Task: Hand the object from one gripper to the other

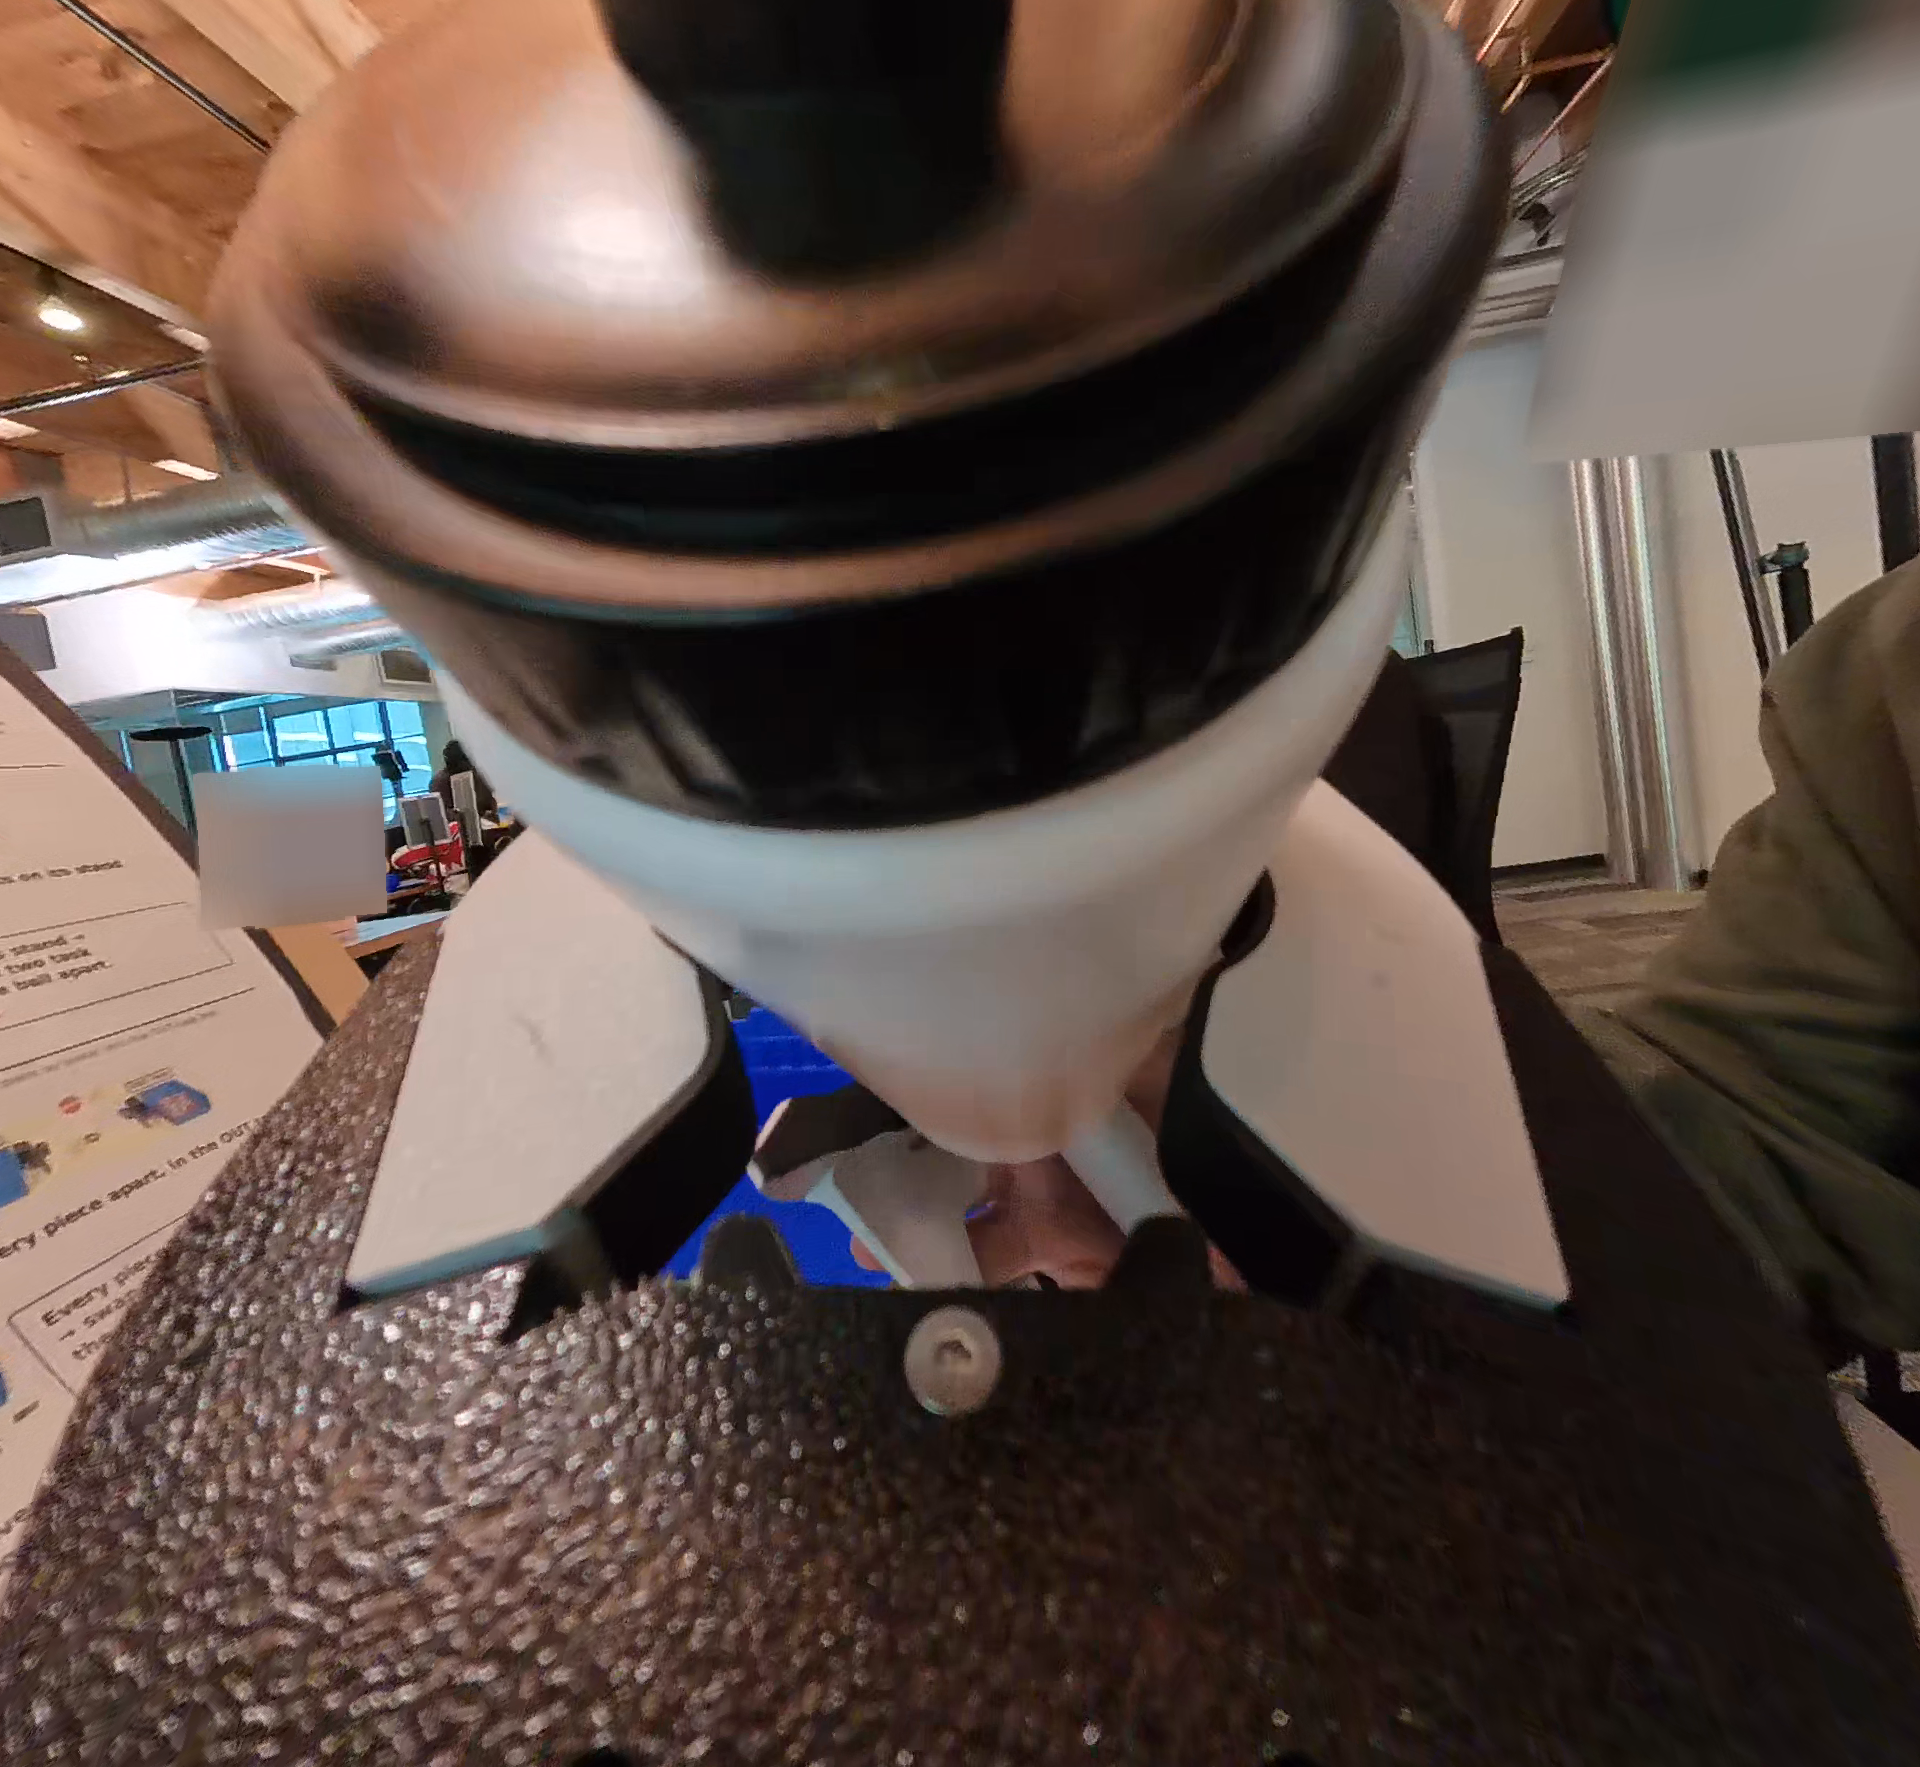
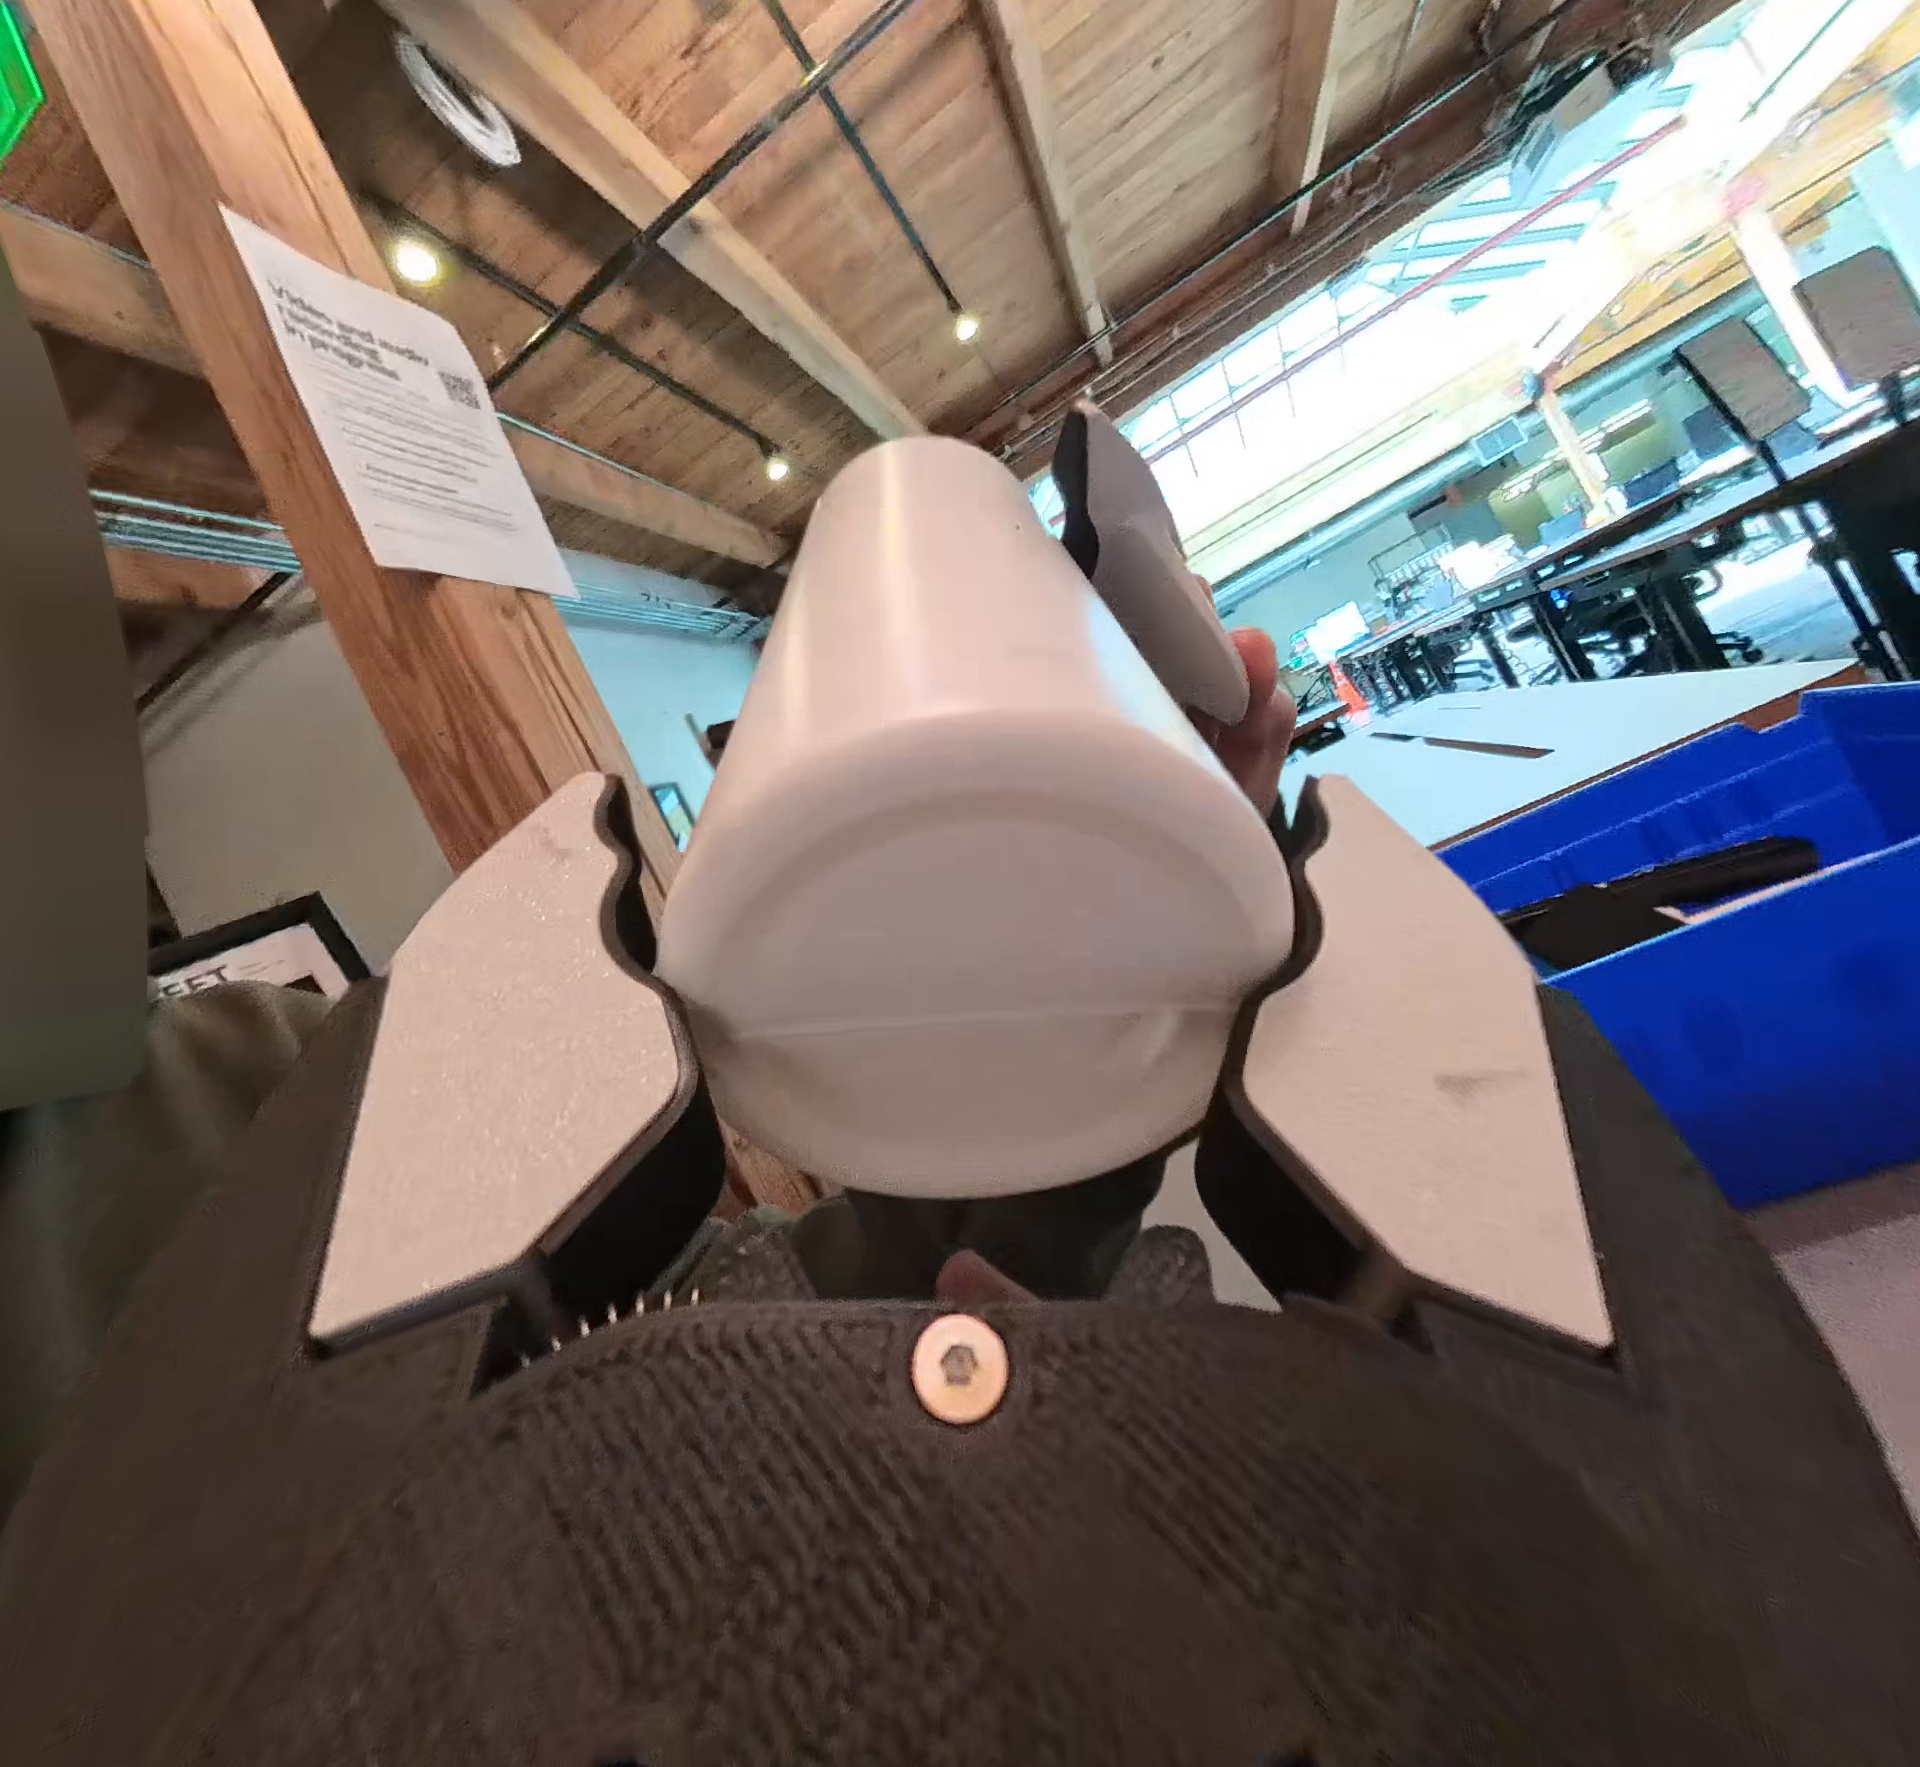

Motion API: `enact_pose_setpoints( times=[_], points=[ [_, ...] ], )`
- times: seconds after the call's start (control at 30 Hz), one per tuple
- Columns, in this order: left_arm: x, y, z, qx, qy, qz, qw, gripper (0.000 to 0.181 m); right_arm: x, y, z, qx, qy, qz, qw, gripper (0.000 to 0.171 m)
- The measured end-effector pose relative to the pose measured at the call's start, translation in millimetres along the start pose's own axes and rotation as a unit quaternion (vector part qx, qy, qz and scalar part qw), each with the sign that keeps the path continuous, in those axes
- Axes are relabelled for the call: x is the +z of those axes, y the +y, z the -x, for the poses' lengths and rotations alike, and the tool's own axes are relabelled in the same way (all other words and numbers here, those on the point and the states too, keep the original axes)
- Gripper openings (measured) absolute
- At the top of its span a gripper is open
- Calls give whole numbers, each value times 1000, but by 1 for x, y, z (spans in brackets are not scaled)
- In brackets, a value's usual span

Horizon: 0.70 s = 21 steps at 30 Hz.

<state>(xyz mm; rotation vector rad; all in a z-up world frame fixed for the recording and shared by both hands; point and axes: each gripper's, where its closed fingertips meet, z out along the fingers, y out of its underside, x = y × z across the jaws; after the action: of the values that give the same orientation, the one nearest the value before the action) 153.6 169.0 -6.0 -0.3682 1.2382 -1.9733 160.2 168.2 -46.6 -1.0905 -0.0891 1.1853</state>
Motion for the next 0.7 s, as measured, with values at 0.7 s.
enact_pose_setpoints(
  times=[0.7],
  points=[
    [-12, 20, 32, 22, -118, 103, 987, 97, -15, -7, -33, 122, 38, -13, 992, 116]
  ],
)
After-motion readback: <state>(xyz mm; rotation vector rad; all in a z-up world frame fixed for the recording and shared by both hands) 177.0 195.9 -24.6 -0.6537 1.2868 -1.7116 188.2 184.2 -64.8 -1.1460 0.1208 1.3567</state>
